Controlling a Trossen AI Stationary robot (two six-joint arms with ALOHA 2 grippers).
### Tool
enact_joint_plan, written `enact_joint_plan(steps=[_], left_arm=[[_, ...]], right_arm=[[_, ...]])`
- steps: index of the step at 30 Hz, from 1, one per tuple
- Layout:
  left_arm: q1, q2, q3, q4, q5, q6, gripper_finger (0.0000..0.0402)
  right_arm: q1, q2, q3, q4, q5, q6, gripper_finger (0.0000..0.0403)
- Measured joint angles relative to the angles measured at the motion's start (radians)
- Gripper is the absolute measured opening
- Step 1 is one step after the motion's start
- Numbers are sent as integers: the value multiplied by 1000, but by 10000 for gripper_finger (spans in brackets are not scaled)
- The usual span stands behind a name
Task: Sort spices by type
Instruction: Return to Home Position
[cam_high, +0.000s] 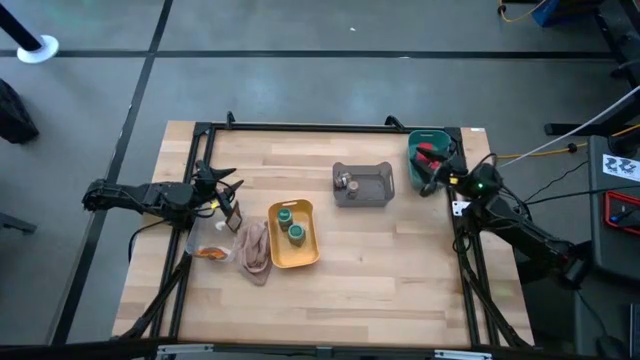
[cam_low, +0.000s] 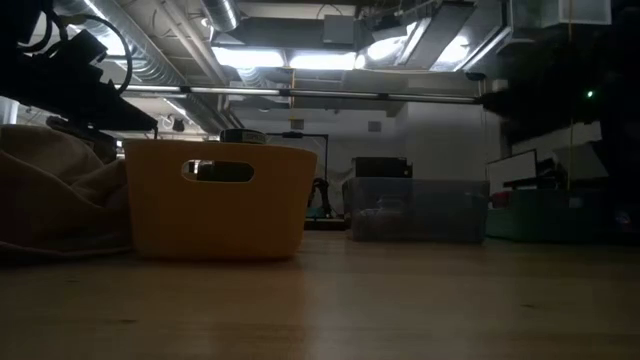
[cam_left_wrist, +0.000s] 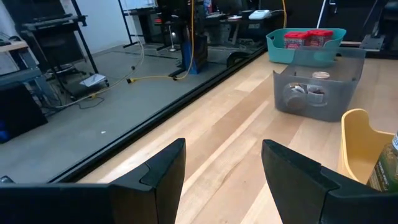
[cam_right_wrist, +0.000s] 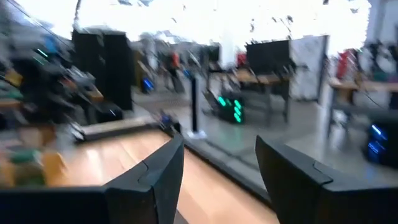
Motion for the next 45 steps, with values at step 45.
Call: enact_joint_plan(steps=[45], left_arm=[[0, 0, 0, 0, -3, 0, 196]], right_arm=[[361, -212, 0, -346, 147, 17, 199]])
